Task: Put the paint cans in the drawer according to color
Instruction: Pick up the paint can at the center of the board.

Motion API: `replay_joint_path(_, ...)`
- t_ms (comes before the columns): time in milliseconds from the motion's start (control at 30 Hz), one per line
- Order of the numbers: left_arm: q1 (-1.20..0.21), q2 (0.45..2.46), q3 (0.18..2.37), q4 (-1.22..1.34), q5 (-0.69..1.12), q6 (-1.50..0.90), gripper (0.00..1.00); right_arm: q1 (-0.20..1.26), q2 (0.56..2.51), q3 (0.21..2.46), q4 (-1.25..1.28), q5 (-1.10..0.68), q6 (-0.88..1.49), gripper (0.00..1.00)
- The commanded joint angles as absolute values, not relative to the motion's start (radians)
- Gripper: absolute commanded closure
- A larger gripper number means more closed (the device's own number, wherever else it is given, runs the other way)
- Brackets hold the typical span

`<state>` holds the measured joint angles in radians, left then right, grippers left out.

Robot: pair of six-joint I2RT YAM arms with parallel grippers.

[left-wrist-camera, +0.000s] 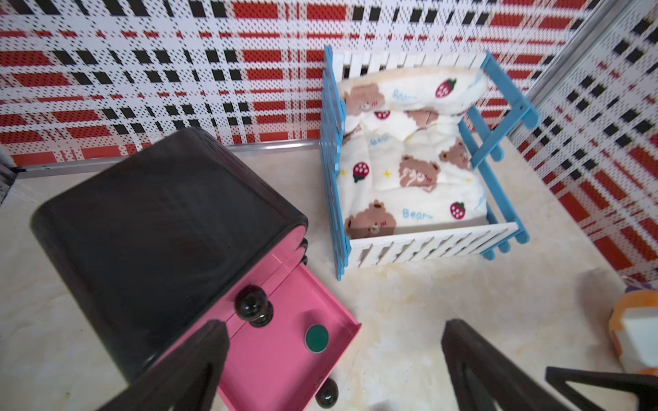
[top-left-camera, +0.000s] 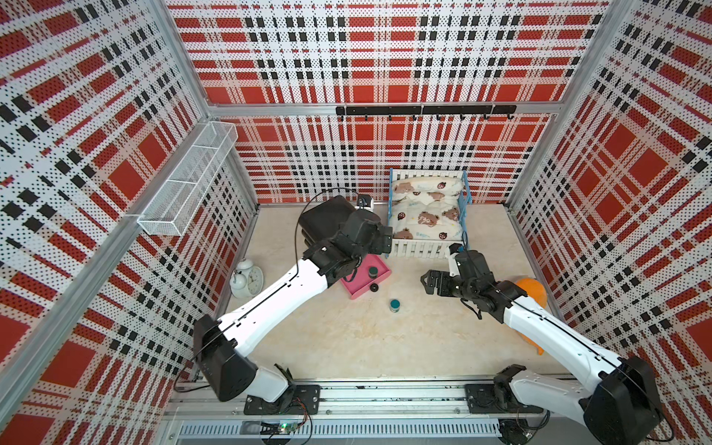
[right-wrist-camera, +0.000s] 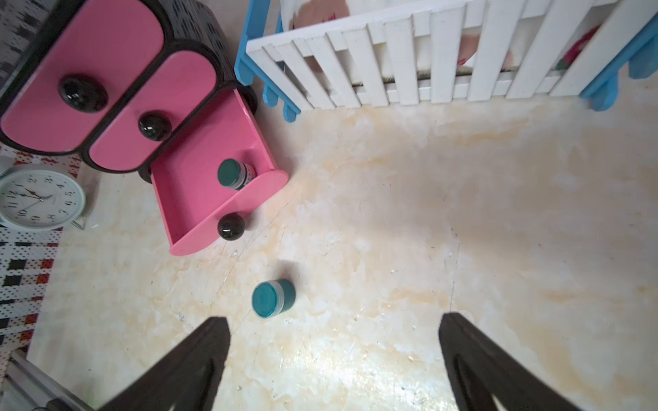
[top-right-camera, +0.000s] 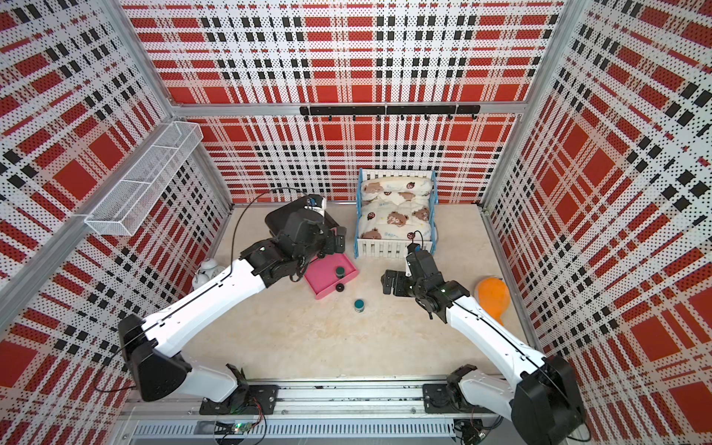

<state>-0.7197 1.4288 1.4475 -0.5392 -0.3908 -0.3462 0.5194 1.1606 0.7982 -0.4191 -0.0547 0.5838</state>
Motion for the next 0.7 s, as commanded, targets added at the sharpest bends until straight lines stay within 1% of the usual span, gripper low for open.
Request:
replay_joint_path(0,-0.62,1.331,1.439,-0.571,-0.317,-0.336,0.01,0.596,1.211,0.838,-0.394,-0.029,0.613,0.02)
replay_joint_path(200,-0.4,1.225,1.39,-0.614,-0.245,-0.334,0.01,0.724,1.305,0.865,-0.395,0.009,0.636,0.03)
replay_joint_path(333,-0.21,1.176,1.346,-0.637,-0.18,-0.331,0.01,0.802,1.364,0.88,-0.394,0.045,0.655,0.03)
replay_joint_path(367,-0.173,1.167,1.334,-0.64,-0.161,-0.328,0.01,0.815,1.381,0.883,-0.394,0.049,0.661,0.04)
replay_joint_path(400,-0.138,1.157,1.321,-0.641,-0.144,-0.323,0.01,0.822,1.397,0.882,-0.393,0.043,0.669,0.08)
replay_joint_path(467,-0.093,1.14,1.298,-0.64,-0.111,-0.315,0.01,0.825,1.424,0.877,-0.388,0.027,0.681,0.14)
replay_joint_path(500,-0.076,1.134,1.29,-0.641,-0.094,-0.312,0.01,0.825,1.436,0.873,-0.383,0.027,0.686,0.16)
replay_joint_path(600,-0.05,1.13,1.276,-0.641,-0.045,-0.306,0.01,0.827,1.464,0.87,-0.375,0.04,0.687,0.16)
replay_joint_path(667,-0.048,1.129,1.272,-0.641,-0.044,-0.305,0.01,0.828,1.487,0.886,-0.383,0.049,0.68,0.16)
